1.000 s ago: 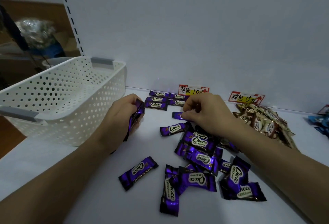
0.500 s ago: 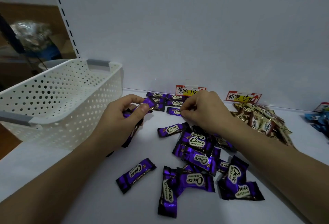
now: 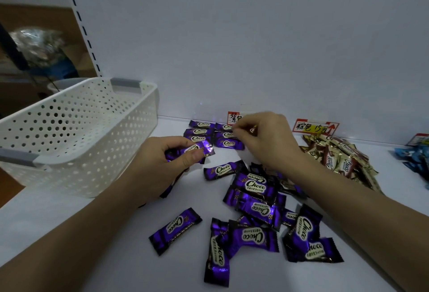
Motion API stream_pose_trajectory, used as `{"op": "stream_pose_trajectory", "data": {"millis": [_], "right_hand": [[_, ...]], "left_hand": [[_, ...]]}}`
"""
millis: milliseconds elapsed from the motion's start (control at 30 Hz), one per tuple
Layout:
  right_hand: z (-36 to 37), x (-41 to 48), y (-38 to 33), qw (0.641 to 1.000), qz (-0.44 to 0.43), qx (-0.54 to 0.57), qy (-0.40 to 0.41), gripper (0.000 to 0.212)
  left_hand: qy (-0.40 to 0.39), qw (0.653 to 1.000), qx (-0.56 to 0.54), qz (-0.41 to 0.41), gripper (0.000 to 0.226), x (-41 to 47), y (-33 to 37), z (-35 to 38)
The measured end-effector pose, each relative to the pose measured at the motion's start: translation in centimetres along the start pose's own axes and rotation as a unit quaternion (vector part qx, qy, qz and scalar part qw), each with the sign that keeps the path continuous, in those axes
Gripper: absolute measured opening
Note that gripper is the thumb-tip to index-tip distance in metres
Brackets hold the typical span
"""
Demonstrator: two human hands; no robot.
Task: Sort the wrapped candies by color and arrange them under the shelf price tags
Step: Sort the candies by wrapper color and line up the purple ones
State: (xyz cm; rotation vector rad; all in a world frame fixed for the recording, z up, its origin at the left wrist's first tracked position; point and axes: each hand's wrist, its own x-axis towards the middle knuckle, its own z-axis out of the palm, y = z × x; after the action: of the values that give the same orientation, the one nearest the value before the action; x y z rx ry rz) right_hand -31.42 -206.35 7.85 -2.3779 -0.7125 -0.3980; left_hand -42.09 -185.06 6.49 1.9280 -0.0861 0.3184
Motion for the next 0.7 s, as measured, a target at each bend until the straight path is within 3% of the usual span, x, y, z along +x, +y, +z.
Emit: {"op": "stream_pose_trajectory", "data": {"millis": [67, 167, 267, 433, 600, 700], "right_hand": [[-1.4, 0.0, -1.5, 0.994, -0.023, 0.104, -0.032, 0.017], [-1.8, -0.7, -4.5, 0.963, -0.099, 0.164, -0.189, 0.036], [-0.4, -1.1, -5.5, 0.970, -0.156, 0.103, -0.153, 0.032], [-1.2, -1.0, -3.8, 0.982, -0.093, 0.110, -0.126, 0.033], [-3.3, -2.5, -1.1, 0.986, -0.050, 0.130, -0.092, 0.027], [-4.1, -3.3, 0.1, 0.975, 0.016, 0.217, -0.052, 0.019]], "left_hand": [[-0.003, 1.000, 0.009, 0.010, 0.034, 0.1, 0.0, 0.0], [-0.008, 0.999, 0.021, 0.034, 0.026, 0.2, -0.3, -0.2], [-0.015, 0.998, 0.031, 0.056, 0.021, 0.2, -0.4, -0.5], [-0.039, 0.996, 0.059, 0.047, 0.022, -0.2, 0.4, -0.2], [-0.003, 0.992, 0.116, 0.050, 0.017, -0.1, -0.3, -0.2], [0.007, 0.983, 0.172, 0.070, 0.016, -0.5, -0.4, 0.2]]}}
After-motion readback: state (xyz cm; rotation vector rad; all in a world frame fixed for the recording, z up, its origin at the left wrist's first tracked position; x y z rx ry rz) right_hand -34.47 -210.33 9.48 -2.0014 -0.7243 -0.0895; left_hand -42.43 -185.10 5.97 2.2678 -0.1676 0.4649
